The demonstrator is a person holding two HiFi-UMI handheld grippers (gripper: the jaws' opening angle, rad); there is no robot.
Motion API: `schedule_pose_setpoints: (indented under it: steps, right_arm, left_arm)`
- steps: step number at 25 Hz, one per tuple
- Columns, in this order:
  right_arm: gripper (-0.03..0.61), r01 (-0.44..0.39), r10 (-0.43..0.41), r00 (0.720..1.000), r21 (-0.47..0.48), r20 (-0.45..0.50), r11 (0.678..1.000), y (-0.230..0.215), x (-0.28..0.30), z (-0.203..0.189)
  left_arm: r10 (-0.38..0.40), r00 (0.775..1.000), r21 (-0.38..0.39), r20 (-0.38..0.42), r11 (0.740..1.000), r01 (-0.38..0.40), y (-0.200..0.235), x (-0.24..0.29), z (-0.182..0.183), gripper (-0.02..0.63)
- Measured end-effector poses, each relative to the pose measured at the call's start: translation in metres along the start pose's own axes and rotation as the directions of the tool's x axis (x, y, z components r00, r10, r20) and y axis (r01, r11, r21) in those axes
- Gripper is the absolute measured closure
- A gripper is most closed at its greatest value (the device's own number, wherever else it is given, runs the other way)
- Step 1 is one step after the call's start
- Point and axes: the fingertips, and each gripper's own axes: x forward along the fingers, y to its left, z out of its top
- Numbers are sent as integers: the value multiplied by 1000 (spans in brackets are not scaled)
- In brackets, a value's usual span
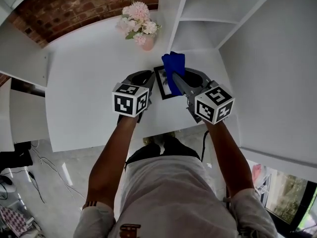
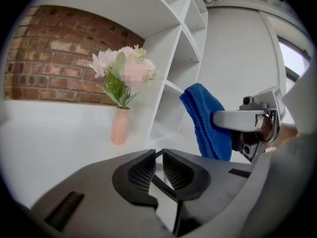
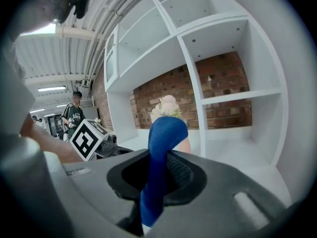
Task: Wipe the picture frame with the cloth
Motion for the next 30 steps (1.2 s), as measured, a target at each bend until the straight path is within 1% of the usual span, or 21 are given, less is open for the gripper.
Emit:
schedule_pose_setpoints:
  steps: [3, 6, 10, 12, 15, 18, 21, 26, 30]
  right_arm:
    - [522, -10, 13, 997, 39, -75, 999, -10, 15, -12]
    - [522, -20, 31, 987, 73, -157, 997, -18, 31, -25]
    - [520, -32, 58, 961, 99, -269, 995, -26, 49, -41]
    - [520, -33, 65, 944, 105, -324, 994, -29, 57, -49]
    - [520, -12, 61, 910, 121, -410, 993, -36, 68, -66]
    - [520, 8, 62, 870, 140, -489, 990, -40, 75, -85]
    - [520, 10, 72, 837, 147, -542, 989, -43, 82, -99]
    - [520, 4, 99, 788, 166, -607, 986, -46, 96, -120]
    - [520, 21, 83, 746, 148, -661, 989, -53, 103, -135]
  left_arm:
    - [15, 996, -42, -91, 999, -19, 7, 15, -16, 523]
    - [17, 986, -97, -166, 995, -33, 11, 30, -32, 476]
    - [50, 968, -162, -247, 983, -92, 23, 46, -47, 460]
    - [55, 958, -185, -281, 977, -110, 27, 52, -53, 458]
    - [42, 942, -200, -334, 973, -114, 29, 61, -62, 447]
    - [44, 924, -192, -379, 973, -125, 33, 66, -71, 437]
    - [57, 910, -173, -410, 975, -139, 36, 69, -79, 437]
    - [56, 907, -175, -416, 974, -141, 38, 73, -81, 436]
    - [55, 906, -171, -419, 976, -138, 37, 74, -81, 436]
